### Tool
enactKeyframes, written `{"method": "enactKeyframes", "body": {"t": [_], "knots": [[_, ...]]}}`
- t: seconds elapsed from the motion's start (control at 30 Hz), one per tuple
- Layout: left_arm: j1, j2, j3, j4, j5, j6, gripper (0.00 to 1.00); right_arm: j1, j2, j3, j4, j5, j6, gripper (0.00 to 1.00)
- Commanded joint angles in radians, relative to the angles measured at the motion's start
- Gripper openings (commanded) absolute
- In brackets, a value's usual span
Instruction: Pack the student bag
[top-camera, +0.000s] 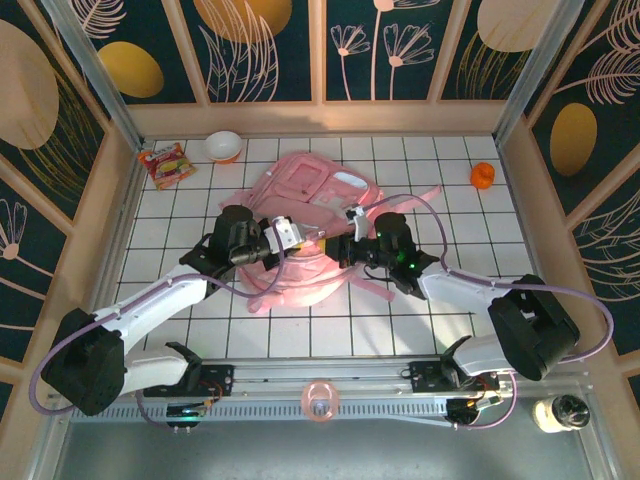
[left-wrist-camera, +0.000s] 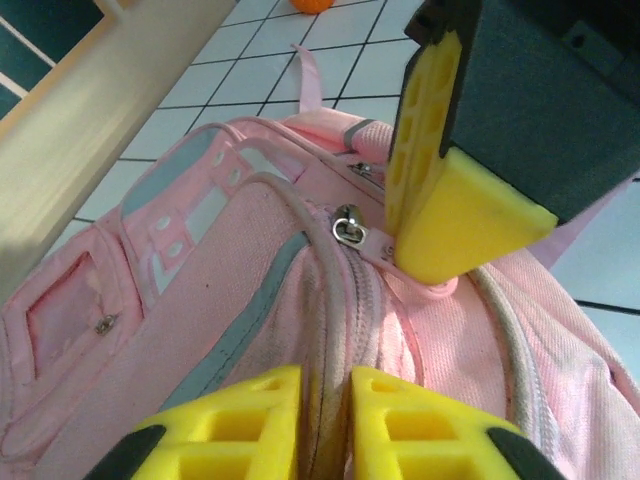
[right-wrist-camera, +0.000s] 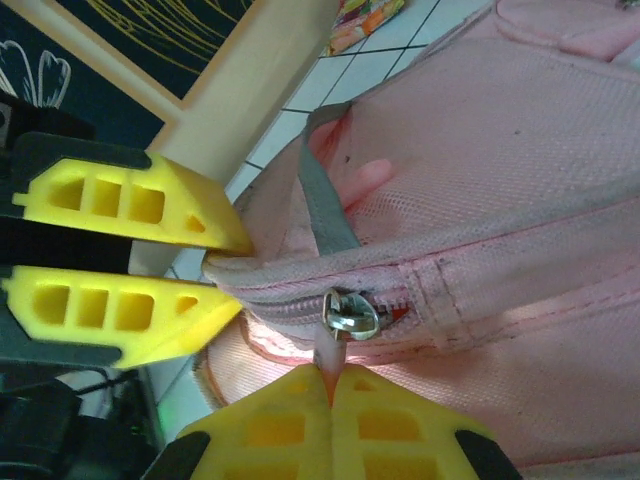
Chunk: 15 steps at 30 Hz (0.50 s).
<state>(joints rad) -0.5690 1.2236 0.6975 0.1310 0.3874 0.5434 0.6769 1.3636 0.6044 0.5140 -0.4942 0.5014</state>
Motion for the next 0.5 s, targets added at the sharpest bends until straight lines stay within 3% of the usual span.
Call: {"method": "enactKeyframes", "body": {"t": [0.0, 0.07, 0.17, 0.3, 0.47], "knots": [[0.004, -0.027, -0.002, 0.098, -0.07, -0.192, 0.32, 0.016, -0.042, -0.019, 0.133, -0.082, 0.203, 0.0], [0.004, -0.043, 0.008, 0.066, -0.081, -0.302, 0.42, 0.017, -0.035, -0.028, 0.163, -0.094, 0.283, 0.0], [0.003, -0.067, 0.034, -0.014, -0.093, -0.501, 0.5, 0.018, -0.02, -0.044, 0.215, -0.115, 0.395, 0.0], [0.003, -0.117, 0.027, -0.093, -0.048, -0.693, 0.53, 0.024, 0.0, -0.086, 0.315, -0.133, 0.513, 0.0], [0.003, -0.218, -0.073, -0.04, 0.01, -0.997, 0.53, 0.047, 0.009, -0.097, 0.319, -0.122, 0.54, 0.0]]}}
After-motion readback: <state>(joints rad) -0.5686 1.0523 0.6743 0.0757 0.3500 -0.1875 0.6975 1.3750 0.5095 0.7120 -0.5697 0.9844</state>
